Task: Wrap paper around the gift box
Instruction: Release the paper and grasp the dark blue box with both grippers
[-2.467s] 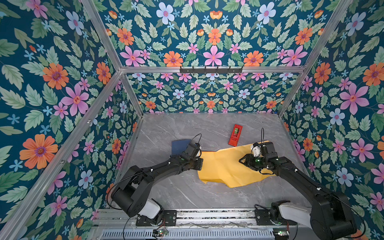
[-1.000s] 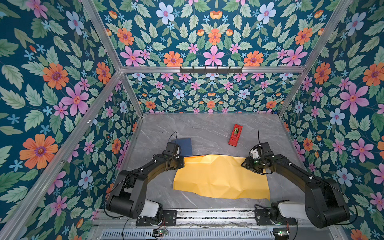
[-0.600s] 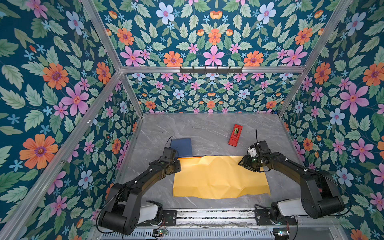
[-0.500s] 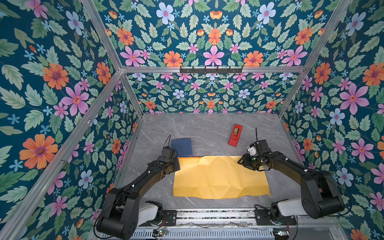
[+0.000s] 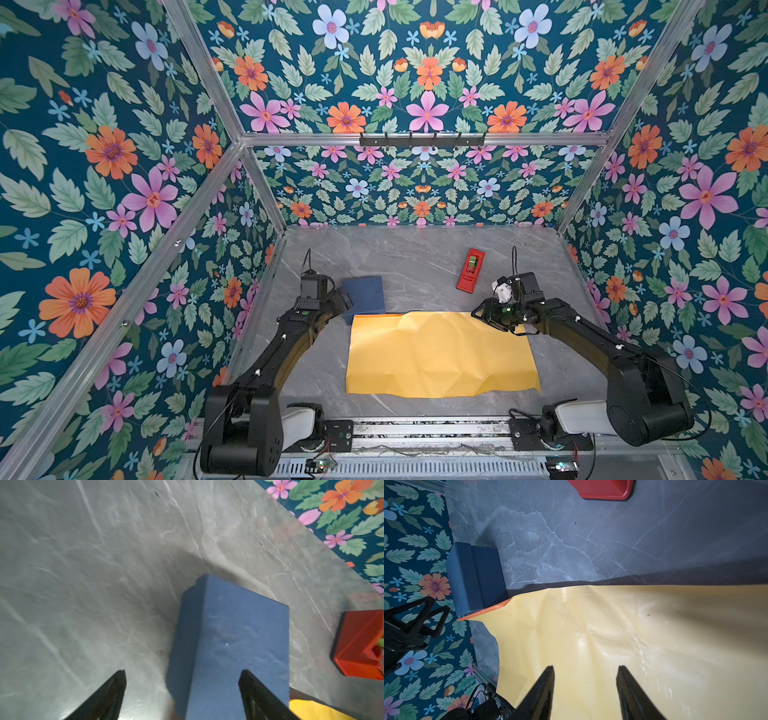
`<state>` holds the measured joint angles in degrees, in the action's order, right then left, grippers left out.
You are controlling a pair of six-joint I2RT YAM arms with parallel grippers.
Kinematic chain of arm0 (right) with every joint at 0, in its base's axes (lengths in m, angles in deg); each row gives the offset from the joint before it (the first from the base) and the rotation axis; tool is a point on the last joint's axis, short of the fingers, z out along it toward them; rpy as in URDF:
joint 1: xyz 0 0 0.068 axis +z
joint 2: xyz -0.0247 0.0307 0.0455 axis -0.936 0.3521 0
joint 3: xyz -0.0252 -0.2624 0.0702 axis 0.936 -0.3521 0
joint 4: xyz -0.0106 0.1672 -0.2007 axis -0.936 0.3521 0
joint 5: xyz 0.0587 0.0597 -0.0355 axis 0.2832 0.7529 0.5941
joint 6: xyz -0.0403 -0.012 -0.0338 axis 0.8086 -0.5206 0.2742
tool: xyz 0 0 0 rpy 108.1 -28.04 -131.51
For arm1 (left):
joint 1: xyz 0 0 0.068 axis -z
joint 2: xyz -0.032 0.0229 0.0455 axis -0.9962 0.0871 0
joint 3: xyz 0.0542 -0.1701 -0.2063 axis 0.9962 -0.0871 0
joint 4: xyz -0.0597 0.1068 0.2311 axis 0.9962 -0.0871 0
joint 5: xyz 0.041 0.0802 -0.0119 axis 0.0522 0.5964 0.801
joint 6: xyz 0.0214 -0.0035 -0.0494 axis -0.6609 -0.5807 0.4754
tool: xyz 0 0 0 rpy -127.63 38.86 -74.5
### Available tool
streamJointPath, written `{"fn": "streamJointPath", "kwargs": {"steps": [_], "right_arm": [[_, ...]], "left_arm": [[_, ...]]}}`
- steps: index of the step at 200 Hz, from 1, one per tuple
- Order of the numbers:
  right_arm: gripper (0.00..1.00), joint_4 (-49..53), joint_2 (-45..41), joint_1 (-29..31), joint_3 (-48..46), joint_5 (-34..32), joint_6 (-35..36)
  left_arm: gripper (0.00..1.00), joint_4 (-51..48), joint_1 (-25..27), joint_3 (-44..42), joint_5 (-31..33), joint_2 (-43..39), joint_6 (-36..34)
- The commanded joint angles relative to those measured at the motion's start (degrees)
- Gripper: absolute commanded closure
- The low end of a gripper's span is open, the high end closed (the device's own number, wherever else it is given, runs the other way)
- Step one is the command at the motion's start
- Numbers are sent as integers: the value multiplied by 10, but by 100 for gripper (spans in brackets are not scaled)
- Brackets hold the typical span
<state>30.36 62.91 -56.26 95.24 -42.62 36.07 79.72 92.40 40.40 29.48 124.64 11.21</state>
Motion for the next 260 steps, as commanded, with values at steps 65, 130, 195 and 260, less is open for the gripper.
{"fn": "streamJointPath", "kwargs": {"steps": [65, 130, 195, 260], "right_arm": [[49, -25, 22, 1, 19, 18, -13], [49, -55, 73, 37, 95, 4, -26], [32, -147, 247, 111, 259, -32, -72], [34, -112, 375, 115, 383, -12, -90]], "left_arm": [[29, 127, 68, 73, -39, 198, 37], [28, 161, 161, 210, -49, 320, 64], [19, 210, 115, 187, -124, 282, 67], [20, 204, 143, 221, -208, 351, 76]]}}
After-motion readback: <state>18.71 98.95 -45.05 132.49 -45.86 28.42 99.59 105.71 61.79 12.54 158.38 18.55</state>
